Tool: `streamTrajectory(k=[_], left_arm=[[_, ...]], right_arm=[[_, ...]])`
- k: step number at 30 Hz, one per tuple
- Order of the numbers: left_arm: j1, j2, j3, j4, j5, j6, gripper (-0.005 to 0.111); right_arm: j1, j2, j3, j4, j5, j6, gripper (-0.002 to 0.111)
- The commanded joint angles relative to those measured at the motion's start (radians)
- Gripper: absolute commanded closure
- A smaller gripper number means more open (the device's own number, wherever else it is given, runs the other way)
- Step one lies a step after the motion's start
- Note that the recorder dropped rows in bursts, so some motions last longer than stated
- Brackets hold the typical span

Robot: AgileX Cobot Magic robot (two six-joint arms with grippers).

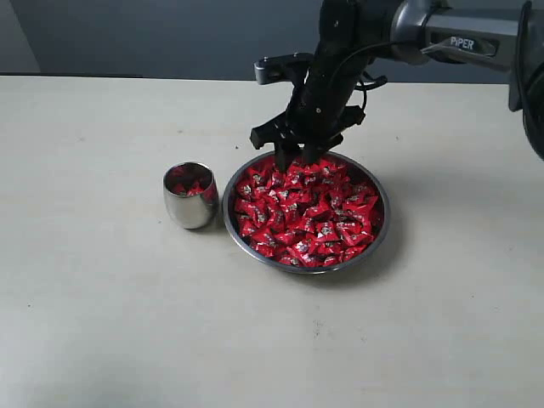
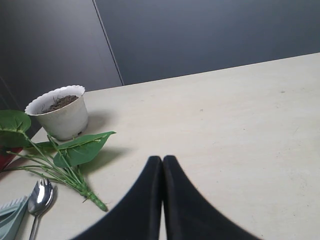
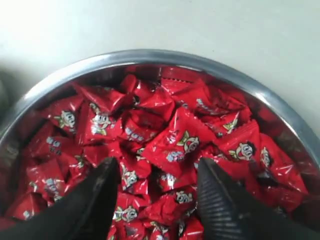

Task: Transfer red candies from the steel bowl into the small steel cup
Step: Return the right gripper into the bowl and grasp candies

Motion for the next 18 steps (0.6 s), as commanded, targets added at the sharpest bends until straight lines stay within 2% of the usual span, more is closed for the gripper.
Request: streamTrajectory(k=[1, 10, 12, 13, 14, 18], left_arm=[[-0.003, -0.004, 0.001, 0.004, -0.013, -0.004, 0.106], [-0.003, -0.004, 0.001, 0.004, -0.013, -0.004, 0.106], [-0.003, -0.004, 0.001, 0.004, -0.013, -0.004, 0.106], [-0.003, -0.004, 0.001, 0.004, -0.013, -0.004, 0.106], [-0.003, -0.004, 0.001, 0.004, -0.013, -0.004, 0.106], [-0.003, -0.004, 0.001, 0.004, -0.013, -0.004, 0.106]], right_arm=[[-0.013, 0.029, 0.006, -0.002, -0.025, 0.033, 0.060], [-0.014, 0.076, 0.006, 0.012, -0.078, 0.086, 0.061], [-0.014, 0.080, 0.006, 0.004, -0.073, 0.088, 0.078], [-0.014, 0.078, 0.006, -0.004, -0.066, 0.088, 0.097], [-0.014, 0.076, 0.006, -0.004, -0.060, 0.088, 0.107], [-0.014, 0.025, 0.005, -0.006, -0.032, 0.090, 0.108]])
